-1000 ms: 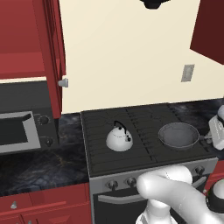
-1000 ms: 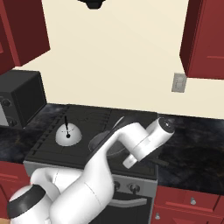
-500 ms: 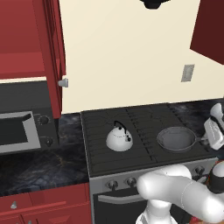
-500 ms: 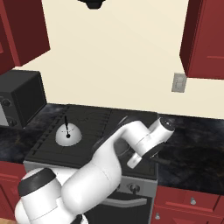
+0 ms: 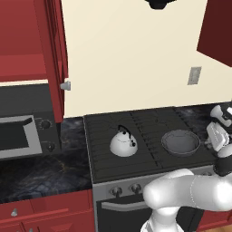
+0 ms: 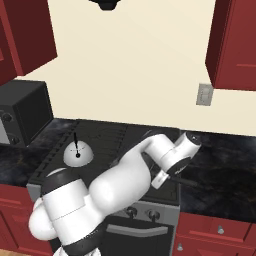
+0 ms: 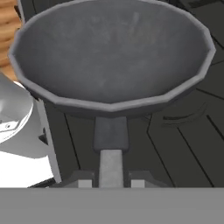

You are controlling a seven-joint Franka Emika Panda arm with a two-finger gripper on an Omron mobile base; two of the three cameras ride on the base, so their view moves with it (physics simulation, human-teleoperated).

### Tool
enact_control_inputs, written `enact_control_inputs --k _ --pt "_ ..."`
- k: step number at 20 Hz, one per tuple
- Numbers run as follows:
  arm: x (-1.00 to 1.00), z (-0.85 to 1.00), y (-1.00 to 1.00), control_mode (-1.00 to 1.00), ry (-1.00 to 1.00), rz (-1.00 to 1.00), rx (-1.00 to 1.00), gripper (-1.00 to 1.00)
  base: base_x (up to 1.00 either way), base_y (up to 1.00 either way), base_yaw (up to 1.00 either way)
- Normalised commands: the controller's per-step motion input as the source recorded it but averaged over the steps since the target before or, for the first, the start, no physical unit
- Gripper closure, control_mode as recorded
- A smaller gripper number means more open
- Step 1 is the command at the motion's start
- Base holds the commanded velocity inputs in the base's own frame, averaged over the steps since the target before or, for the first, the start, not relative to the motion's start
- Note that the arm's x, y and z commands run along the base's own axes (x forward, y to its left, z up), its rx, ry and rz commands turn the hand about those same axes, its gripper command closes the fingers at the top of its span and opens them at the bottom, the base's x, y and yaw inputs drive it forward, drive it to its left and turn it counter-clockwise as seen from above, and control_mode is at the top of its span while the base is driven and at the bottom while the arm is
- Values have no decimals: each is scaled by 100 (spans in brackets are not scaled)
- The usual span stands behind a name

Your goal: Pick the pan from the cabinet and place it on the stove. Then turn on the stove burner for the pan.

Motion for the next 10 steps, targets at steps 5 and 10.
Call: enact_control_inputs --k 5,10 --pt "28 -30 -12 -100 0 1 0 100 0 0 0" --pt "2 -21 0 -100 0 3 0 100 0 0 0"
